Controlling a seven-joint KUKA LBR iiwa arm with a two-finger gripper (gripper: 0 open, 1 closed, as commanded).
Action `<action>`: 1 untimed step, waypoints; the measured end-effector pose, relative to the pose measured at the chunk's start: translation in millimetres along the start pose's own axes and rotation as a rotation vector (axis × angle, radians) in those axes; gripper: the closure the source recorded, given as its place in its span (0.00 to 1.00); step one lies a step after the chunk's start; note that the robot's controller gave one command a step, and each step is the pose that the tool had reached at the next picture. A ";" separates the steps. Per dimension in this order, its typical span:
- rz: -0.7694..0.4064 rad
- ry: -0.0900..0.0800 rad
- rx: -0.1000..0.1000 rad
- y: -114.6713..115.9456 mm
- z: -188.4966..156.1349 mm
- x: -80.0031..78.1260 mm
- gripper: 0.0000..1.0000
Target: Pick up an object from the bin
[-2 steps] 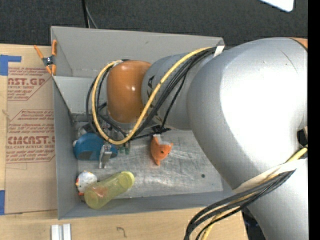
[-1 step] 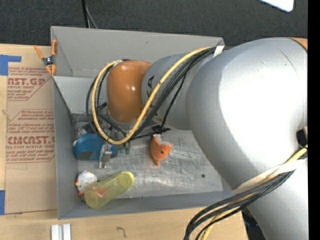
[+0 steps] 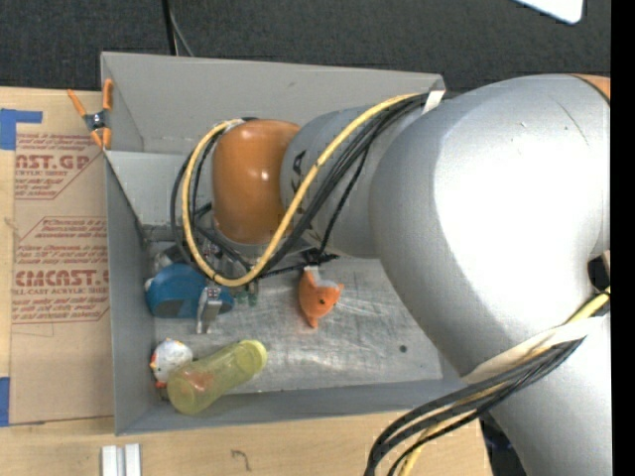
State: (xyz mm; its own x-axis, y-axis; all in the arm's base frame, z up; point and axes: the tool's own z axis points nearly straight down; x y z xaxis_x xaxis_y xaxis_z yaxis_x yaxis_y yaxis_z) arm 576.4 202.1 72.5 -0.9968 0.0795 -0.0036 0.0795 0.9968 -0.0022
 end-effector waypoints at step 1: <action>0.019 0.006 -0.001 -16.9 -142.5 6.3 1.00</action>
Offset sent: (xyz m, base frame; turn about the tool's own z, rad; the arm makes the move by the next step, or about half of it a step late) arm 0.0000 0.0000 0.0000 0.0000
